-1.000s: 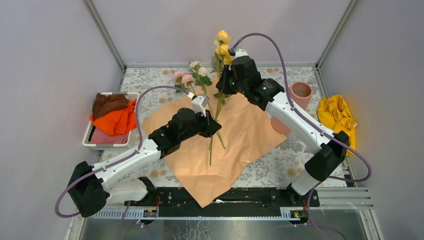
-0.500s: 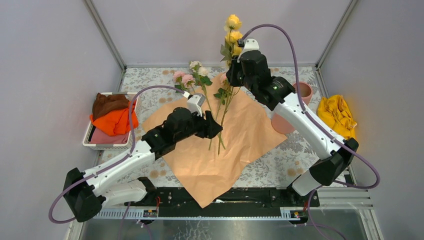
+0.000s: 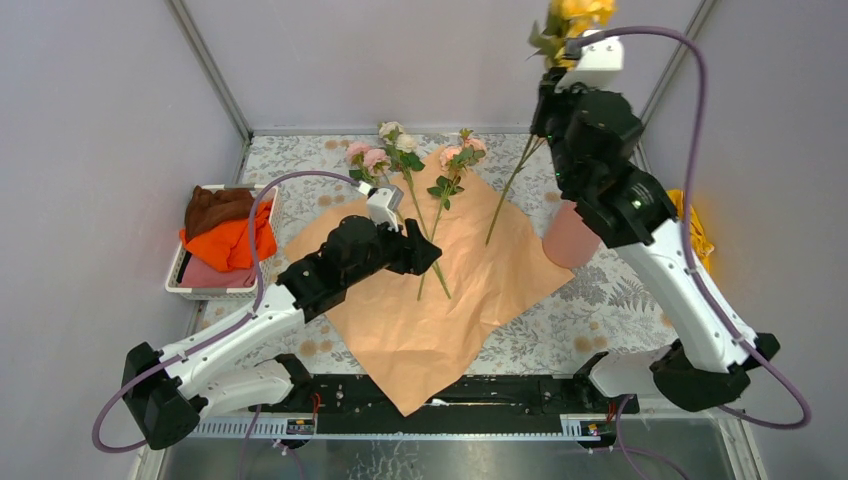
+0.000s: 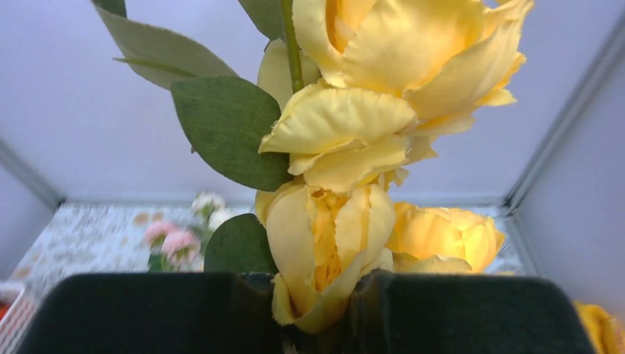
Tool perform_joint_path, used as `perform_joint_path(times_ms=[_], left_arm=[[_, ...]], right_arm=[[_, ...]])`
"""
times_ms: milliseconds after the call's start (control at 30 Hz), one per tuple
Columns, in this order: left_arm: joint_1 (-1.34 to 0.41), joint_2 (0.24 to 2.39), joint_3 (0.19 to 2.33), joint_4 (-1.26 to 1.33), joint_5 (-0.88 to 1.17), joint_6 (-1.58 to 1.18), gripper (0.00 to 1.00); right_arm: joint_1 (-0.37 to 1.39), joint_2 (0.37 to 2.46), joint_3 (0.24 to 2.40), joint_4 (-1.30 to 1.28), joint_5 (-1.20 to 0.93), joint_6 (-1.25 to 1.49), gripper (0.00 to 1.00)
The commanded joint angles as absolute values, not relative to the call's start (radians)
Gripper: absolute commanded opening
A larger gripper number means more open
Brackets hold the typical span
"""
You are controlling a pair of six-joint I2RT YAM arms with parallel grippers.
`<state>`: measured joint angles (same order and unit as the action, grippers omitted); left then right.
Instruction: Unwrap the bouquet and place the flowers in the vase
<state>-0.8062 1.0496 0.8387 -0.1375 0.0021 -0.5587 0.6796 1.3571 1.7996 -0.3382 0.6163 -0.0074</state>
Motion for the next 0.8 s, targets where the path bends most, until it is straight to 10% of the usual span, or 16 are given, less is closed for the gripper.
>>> perform_joint_path(times_ms=[0, 767], left_arm=[[-0.813, 1.028, 0.823, -0.124, -0.024, -0.551, 0.68], [-0.813, 1.001, 0.799, -0.116, -0.051, -0.554, 0.68]], right_arm=[[0.676, 1.256, 1.818, -0.104, 0.793, -0.221, 0.00], [0.674, 1.247, 1.799, 0.507, 0.960, -0.898, 0.00]])
